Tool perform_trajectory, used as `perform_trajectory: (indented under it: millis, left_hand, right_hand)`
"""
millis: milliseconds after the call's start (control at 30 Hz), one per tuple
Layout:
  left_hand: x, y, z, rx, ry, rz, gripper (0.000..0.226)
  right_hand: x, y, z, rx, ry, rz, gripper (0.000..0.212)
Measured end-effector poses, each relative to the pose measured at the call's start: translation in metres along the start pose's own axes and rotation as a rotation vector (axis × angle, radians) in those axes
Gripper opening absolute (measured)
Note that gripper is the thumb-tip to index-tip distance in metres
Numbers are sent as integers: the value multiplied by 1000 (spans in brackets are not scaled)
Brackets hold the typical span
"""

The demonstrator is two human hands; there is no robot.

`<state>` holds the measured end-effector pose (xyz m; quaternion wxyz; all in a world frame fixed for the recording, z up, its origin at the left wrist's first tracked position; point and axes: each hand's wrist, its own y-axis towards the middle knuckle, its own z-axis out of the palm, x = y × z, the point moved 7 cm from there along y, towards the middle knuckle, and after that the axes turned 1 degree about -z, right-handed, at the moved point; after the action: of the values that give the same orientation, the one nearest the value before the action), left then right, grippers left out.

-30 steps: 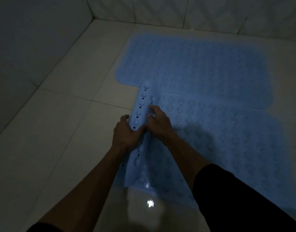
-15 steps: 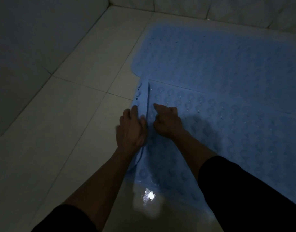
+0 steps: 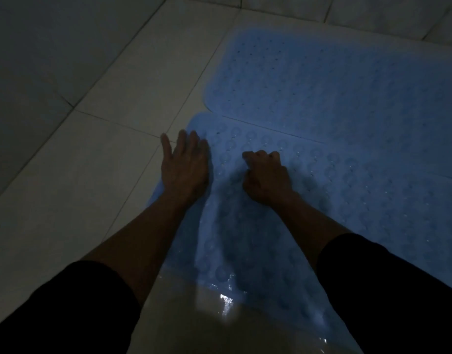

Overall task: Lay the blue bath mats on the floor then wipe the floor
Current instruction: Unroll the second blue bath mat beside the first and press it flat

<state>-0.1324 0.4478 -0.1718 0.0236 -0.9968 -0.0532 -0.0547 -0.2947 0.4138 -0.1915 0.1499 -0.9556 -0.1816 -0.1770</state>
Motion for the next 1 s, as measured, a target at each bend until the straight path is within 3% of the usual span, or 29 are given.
perform_trajectory:
  millis: [133, 200, 333, 500, 1000]
  left_hand:
    - [-11, 24, 33, 214, -166, 7, 62]
    - [-14, 29, 49, 251, -238, -16, 65]
    - [-15, 27, 62, 163, -304, -53, 64]
    - [-13, 27, 61, 71, -316, -57, 62]
    - [-12, 36, 58, 96, -284, -2, 59]
  right_hand:
    - [-11, 11, -5, -107, -85, -3, 59]
    - [-20, 18, -1, -68, -102, 23, 61]
    - [-37, 26, 13, 26, -166, 42, 64]
    - [-40, 23, 24, -77, -166, 43, 62]
    - [-41, 24, 25, -175, -179, 42, 65]
